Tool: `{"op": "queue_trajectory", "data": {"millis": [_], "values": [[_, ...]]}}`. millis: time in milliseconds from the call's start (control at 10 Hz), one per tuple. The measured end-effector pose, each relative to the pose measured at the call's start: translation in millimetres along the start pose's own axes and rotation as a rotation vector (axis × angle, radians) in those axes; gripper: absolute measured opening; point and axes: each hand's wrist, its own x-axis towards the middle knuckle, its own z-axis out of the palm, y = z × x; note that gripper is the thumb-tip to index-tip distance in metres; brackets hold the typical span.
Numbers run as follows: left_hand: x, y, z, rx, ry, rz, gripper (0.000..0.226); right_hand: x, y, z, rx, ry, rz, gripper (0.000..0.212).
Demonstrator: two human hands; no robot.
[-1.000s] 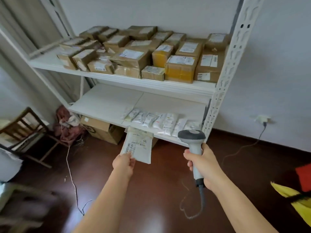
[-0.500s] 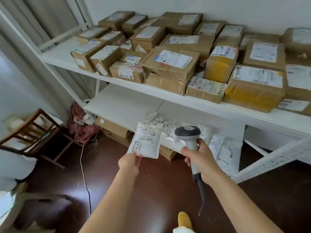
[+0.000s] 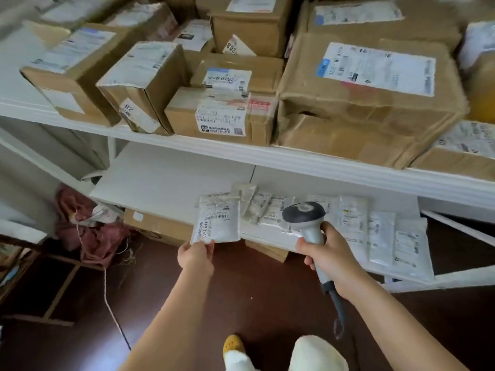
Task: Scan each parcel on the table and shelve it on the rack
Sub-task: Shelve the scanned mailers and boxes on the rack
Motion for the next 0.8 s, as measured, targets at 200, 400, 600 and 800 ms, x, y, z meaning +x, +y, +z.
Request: {"op": "queue_trajectory", "data": {"millis": [200,400,600,800], "values": [[111,19,41,-0.062,-0.044,0.006,0.039,71,23,49,-0.011,0.043,-0.014,0.019],[230,-10,63,0.322,0.040,0.190,0.045,145,71,67,-0.028,0.073,-0.085,0.018],[269,-27,77,1.201,0.028,0.389,0.035,165,92,52,0.040,0.138,-0.093,0.021],[189,-44,87,0.871,-0.110,0.009,0.042,123,78,14,0.077,0.182,0.006,0.022]]}}
